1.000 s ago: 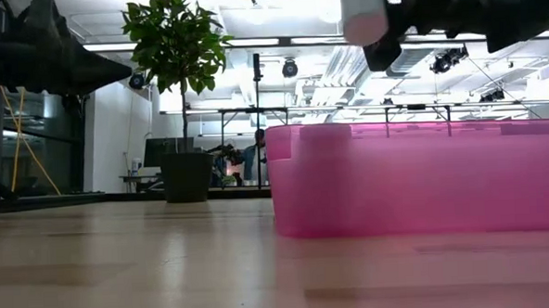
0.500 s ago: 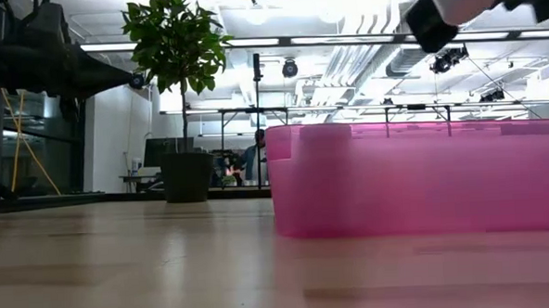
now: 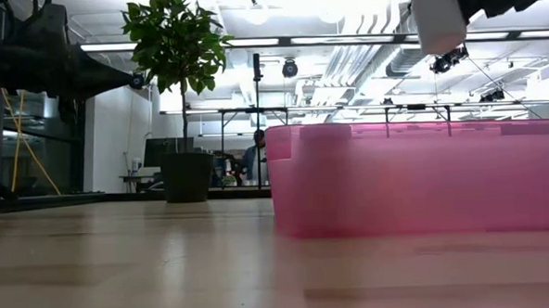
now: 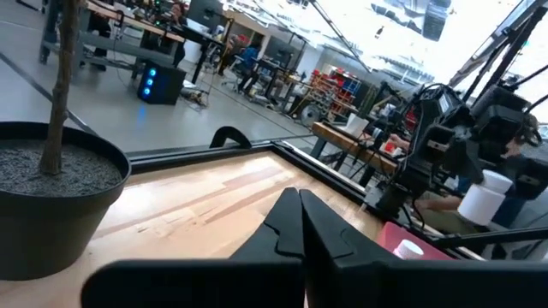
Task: Pick and place pill bottles into a basket
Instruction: Put the white pill bottle into the pink bin
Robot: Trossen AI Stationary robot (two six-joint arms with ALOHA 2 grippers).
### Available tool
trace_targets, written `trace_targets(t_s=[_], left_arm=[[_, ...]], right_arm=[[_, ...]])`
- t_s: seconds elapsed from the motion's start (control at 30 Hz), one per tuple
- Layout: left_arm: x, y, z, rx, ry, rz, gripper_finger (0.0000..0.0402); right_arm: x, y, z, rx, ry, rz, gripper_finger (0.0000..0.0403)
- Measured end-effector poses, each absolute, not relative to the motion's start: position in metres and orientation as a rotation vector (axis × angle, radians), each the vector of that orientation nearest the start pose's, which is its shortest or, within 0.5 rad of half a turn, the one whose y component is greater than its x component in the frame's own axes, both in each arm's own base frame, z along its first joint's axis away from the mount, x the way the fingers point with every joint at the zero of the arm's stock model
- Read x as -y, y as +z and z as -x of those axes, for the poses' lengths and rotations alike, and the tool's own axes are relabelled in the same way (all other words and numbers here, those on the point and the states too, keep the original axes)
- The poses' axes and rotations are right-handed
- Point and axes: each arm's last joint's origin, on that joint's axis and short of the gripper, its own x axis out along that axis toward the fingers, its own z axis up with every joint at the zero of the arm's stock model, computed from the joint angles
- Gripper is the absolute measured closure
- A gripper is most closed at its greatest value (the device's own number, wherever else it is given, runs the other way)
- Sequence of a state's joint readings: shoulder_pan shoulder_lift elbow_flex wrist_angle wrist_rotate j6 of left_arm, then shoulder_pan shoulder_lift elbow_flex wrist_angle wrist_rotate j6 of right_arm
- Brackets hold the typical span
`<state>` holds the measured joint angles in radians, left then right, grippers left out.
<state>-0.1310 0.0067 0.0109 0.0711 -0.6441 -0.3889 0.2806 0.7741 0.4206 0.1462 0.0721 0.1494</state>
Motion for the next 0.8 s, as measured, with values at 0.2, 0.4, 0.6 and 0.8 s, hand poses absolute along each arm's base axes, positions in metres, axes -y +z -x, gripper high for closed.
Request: trace_targets(t_s=[0.2, 0.4, 0.6, 0.8], left_arm=[[-0.006, 0.173, -0.093, 0.174, 0.505, 0.418, 0.0348], [-0.007, 0.173, -0.092, 0.181, 0.542, 0.423, 0.0339], [-0.007, 0.173, -0.092, 0.174, 0.544, 0.399, 0.0380], [-0.007, 0.173, -0.092, 0.171, 0.545, 0.388, 0.0345]], right_arm=[[-0.052, 0.204, -0.173, -0.163, 0.210, -0.151, 0.0260], [-0.054, 0.189, -0.166, -0.072, 0.201, -0.189, 0.0260], [-0.060, 0.174, -0.169, -0.160, 0.206, -0.173, 0.0260], [-0.065, 0.162, -0.178, -0.198, 0.196, -0.159, 0.0260]])
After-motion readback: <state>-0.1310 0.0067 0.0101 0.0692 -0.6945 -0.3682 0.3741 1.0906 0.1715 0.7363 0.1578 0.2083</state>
